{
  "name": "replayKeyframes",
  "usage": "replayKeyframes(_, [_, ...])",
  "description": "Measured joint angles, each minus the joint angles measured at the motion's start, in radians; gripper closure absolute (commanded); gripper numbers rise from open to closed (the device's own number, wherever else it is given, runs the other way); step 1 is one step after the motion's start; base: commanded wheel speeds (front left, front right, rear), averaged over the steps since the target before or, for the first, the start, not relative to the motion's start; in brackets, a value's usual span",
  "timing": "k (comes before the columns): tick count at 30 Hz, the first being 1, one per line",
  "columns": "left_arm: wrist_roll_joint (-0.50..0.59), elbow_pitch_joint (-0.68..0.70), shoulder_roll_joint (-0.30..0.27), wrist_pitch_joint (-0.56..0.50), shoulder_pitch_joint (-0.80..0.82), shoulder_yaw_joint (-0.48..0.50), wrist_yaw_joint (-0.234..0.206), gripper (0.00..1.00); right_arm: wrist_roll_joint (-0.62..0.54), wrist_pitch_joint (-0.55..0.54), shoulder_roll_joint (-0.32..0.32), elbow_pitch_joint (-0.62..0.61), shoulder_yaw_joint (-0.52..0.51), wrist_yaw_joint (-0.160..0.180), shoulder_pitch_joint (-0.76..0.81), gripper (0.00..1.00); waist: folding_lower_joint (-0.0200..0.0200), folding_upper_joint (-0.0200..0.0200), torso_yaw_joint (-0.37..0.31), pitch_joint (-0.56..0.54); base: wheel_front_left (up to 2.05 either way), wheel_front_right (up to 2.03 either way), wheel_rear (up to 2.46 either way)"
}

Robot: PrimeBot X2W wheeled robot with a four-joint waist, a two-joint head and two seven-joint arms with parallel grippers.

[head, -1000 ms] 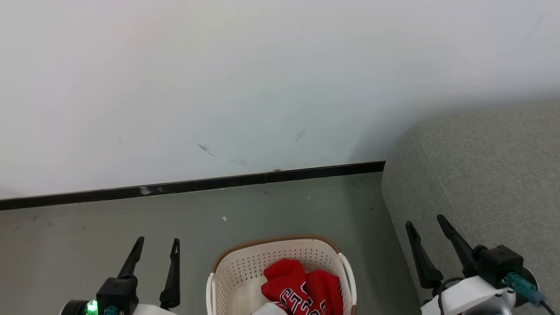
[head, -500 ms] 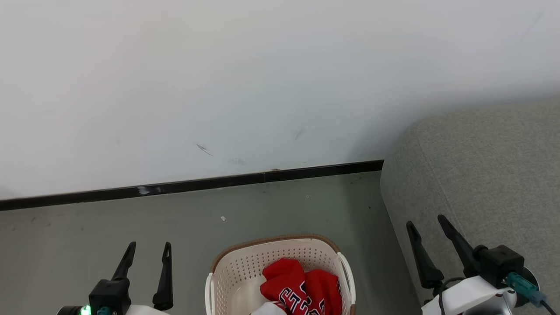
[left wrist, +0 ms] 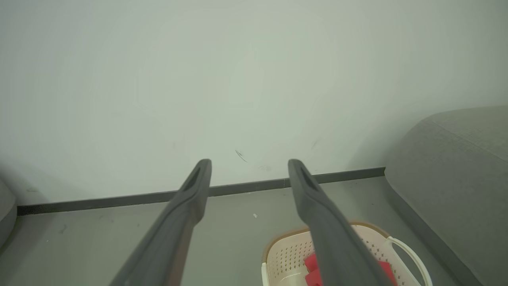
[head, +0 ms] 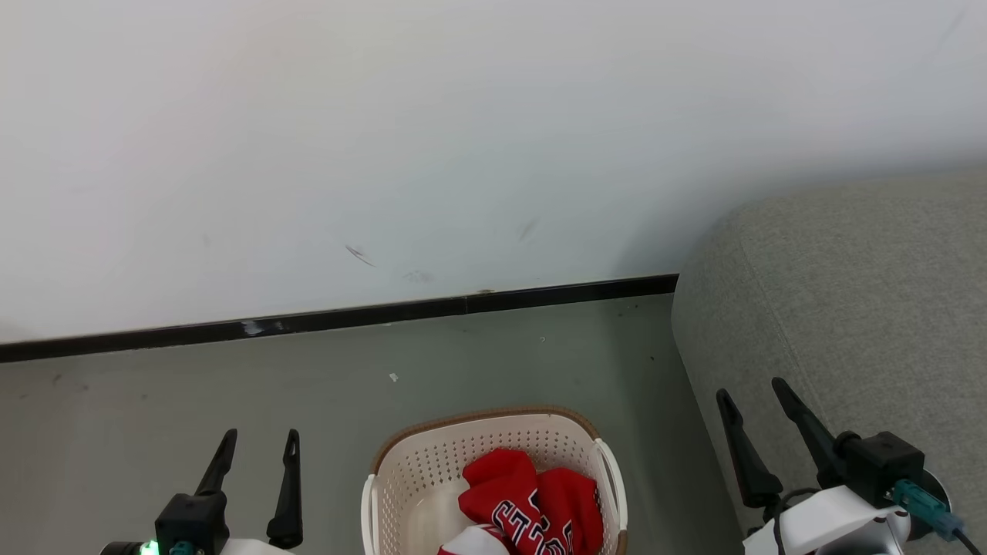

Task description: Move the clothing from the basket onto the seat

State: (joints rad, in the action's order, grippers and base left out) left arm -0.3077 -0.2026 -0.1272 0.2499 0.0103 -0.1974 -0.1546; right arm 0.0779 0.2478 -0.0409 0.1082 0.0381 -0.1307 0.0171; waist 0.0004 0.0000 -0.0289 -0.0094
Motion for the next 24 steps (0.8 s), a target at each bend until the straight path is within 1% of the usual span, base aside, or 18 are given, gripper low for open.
replayKeyframes(3, [0.0, -0.005, -0.001, 0.0, 0.0, -0.002, 0.0, 0.0, 0.0, 0.0, 0.0, -0.001, 0.0, 0.0, 0.0, 0.0, 0.0, 0.0, 0.0, 0.004, 0.0, 0.0, 0.0])
replayKeyframes(5, [0.007, -0.009, -0.008, 0.0, 0.003, -0.019, 0.018, 0.0, -0.001, 0.0, 0.0, -0.004, 0.0, 0.0, 0.0, 0.0, 0.0, 0.0, -0.001, 0.01, 0.0, 0.0, 0.0])
replayKeyframes(8, [0.013, -0.019, -0.012, -0.001, 0.007, -0.044, 0.032, 0.0, -0.004, 0.0, 0.0, -0.009, -0.001, 0.0, 0.002, 0.0, 0.0, 0.0, -0.002, 0.019, 0.0, 0.0, 0.0])
replayKeyframes(12, [0.031, -0.035, -0.017, -0.002, 0.03, -0.06, 0.04, 0.0, -0.01, 0.0, 0.0, -0.026, -0.006, 0.0, 0.015, 0.0, 0.0, 0.0, -0.004, 0.029, 0.0, 0.0, 0.0])
replayKeyframes(13, [0.047, -0.042, -0.027, -0.003, 0.047, -0.076, 0.053, 0.0, -0.015, 0.0, 0.001, -0.034, -0.014, 0.0, 0.027, 0.0, -0.0001, 0.0, -0.006, 0.037, 0.0, 0.0, 0.0])
replayKeyframes(14, [0.049, -0.045, -0.029, -0.004, 0.053, -0.083, 0.053, 0.0, -0.018, 0.0, 0.001, -0.035, -0.018, 0.0, 0.028, 0.0, -0.0001, 0.0, -0.007, 0.041, 0.0, 0.0, 0.0])
replayKeyframes(17, [0.061, -0.063, -0.029, -0.013, 0.069, -0.111, 0.076, 0.0, -0.018, 0.0, 0.001, -0.046, -0.023, 0.0, 0.03, 0.0, -0.0001, 0.0, -0.01, 0.055, 0.0, 0.0, 0.0])
replayKeyframes(21, [0.074, -0.095, -0.029, -0.03, 0.087, -0.142, 0.091, 0.0, -0.018, 0.0, 0.001, -0.07, -0.024, 0.0, 0.039, 0.0, -0.0001, 0.0, -0.015, 0.077, 0.0, 0.0, 0.0])
replayKeyframes(24, [0.089, -0.116, -0.032, -0.039, 0.108, -0.166, 0.111, 0.0, -0.018, 0.0, 0.002, -0.08, -0.025, 0.0, 0.039, 0.0, -0.0001, 0.0, -0.019, 0.095, 0.0, 0.0, 0.0])
